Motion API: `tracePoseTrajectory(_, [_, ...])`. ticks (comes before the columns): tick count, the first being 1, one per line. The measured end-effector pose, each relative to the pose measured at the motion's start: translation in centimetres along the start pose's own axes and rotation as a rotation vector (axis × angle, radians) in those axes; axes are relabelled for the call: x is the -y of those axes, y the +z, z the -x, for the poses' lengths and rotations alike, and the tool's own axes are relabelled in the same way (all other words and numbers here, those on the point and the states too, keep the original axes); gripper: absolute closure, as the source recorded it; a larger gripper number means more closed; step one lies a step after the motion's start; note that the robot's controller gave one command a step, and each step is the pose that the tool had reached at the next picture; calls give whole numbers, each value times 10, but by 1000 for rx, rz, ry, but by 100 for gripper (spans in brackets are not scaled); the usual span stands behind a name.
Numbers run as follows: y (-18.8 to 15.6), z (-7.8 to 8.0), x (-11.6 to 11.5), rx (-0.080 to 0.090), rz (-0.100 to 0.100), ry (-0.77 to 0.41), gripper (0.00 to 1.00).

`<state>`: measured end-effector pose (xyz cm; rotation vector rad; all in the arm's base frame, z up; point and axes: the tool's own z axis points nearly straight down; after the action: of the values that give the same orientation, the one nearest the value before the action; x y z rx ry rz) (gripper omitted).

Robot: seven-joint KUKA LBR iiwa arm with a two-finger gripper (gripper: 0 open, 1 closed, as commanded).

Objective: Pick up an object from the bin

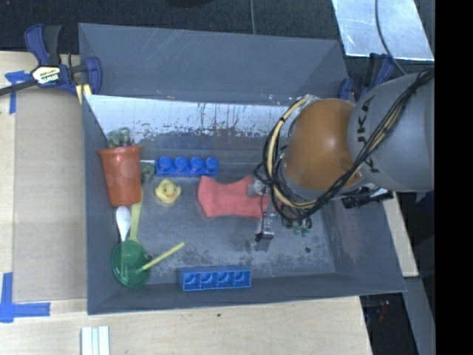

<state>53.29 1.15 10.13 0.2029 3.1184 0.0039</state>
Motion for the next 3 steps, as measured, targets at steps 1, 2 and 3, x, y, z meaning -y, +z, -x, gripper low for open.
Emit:
tracePoseTrajectory(1, [15,31,24,-8,-3,-126,0])
tracePoseTrajectory(2, [15,68,13,-5,1,60,100])
tracePoseTrajectory(3, [15,68,13,-5,0,60,0])
